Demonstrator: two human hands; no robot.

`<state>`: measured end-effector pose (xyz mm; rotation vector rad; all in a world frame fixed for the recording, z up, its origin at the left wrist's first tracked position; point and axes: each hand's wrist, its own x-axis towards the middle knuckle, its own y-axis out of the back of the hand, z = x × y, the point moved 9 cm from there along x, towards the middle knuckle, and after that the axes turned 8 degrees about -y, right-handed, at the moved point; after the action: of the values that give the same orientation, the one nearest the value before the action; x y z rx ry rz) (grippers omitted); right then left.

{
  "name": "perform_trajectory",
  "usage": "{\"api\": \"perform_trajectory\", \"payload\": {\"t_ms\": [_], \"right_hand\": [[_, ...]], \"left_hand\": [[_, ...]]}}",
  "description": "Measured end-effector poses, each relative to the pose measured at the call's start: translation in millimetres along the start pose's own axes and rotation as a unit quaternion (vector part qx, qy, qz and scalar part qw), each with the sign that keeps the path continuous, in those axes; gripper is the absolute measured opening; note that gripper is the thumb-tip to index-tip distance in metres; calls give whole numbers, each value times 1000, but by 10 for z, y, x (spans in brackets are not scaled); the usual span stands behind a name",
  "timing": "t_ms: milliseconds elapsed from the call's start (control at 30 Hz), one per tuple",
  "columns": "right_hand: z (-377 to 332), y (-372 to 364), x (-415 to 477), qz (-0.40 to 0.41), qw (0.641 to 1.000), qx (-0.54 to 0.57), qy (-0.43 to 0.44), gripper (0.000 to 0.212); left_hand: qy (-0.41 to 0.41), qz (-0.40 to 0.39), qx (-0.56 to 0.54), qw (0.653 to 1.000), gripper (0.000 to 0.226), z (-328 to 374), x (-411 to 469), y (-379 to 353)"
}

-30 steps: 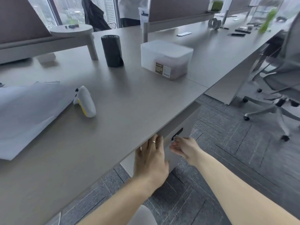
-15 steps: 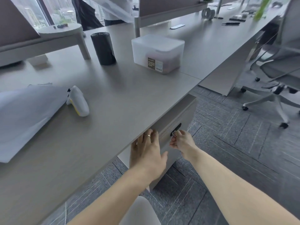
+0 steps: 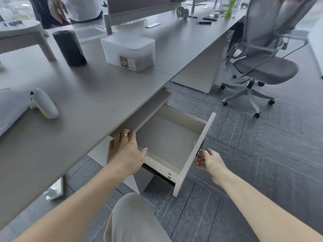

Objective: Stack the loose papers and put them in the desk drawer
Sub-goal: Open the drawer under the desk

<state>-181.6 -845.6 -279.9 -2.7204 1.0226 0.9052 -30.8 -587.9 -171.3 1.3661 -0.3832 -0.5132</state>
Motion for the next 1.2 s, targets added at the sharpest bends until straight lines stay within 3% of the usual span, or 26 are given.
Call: {"api": "perform_trajectory", "payload": {"t_ms": [300,600,767,867,1033,1200], "right_hand": [[278,663,-213,48,999,16,-11,26],[342,756,-171,38,998,41,-4,23],[336,718,-143,49,999,-5,-19,26],[223,781,-132,102,992,-71,-28,35],[-657,653,-555,214,957,-151,126,44],[-1327,-52,-996,138,930,-206,272,48]], "left_hand": [[-22,-4,23,999,83,238,-53,15],[5,-10,33,999,80,165,34,-18],[5,-3,31,1000,81,141,61,-23],[-7,-4,12,1000,83,168,61,-11],[-84,42,-55,994,79,388,4,227],[-155,121,-133,971,73,501,-125,799]]}}
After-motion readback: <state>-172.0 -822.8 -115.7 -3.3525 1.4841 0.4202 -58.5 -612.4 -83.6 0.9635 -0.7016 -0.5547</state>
